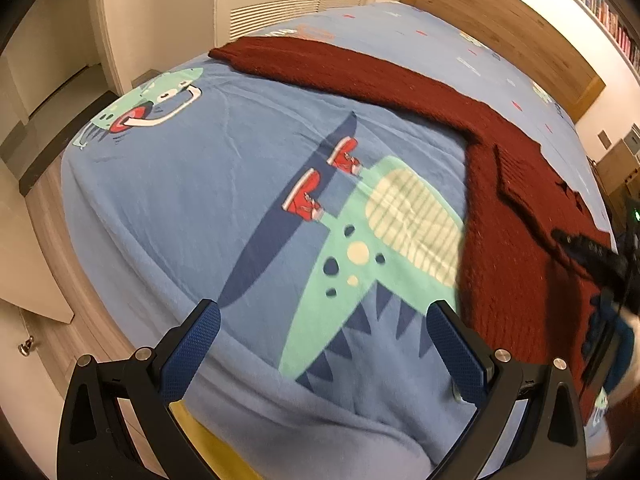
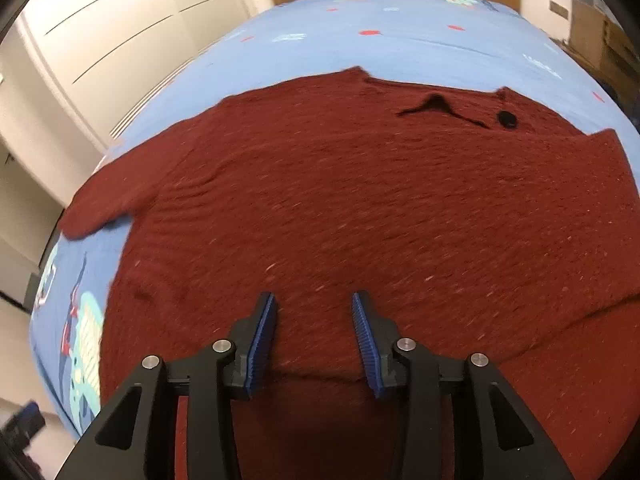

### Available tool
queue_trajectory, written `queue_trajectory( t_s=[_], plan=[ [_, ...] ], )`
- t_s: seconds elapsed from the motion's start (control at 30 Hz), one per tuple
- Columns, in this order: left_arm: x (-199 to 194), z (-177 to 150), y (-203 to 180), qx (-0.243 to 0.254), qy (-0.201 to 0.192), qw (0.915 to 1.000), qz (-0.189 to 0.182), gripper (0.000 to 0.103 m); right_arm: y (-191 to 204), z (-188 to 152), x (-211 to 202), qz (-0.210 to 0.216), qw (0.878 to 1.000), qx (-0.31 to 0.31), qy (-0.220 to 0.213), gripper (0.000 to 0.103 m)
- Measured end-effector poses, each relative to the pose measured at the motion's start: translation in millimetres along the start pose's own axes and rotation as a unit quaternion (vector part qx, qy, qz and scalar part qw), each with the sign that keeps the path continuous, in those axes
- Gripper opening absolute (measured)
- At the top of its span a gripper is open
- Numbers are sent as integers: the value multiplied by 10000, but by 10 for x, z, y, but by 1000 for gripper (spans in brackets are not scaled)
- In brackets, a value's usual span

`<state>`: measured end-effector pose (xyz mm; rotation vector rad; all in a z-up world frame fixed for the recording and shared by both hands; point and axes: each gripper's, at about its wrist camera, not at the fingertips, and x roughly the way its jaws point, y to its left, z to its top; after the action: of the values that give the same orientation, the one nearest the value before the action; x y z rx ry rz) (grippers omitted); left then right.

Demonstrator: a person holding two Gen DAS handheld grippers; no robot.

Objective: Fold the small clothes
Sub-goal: 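Grasp the cuff of the other sleeve with the left tool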

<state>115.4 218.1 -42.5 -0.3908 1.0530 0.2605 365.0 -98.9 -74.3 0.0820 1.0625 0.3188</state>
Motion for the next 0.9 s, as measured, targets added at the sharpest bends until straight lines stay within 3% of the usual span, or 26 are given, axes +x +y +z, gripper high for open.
queue_trajectory(
  t_s=[0.23, 0.5, 0.73, 0.9],
  plan=[
    [65, 261, -29, 21, -314, 9994, -115, 101, 109, -79, -240, 374, 9990, -179, -153, 42],
    [310, 619, 24, 7, -288, 9995, -89, 102, -125, -296, -492, -6, 9989, -233, -398, 42],
    [592, 1016, 219, -332, -321, 9989, -57, 102, -489, -565, -580, -369, 9985, 75, -387, 42],
    [809, 1415, 481, -939, -337, 9942, -390, 101, -748, -748, -670, -541, 9973, 360, -354, 42]
  ],
)
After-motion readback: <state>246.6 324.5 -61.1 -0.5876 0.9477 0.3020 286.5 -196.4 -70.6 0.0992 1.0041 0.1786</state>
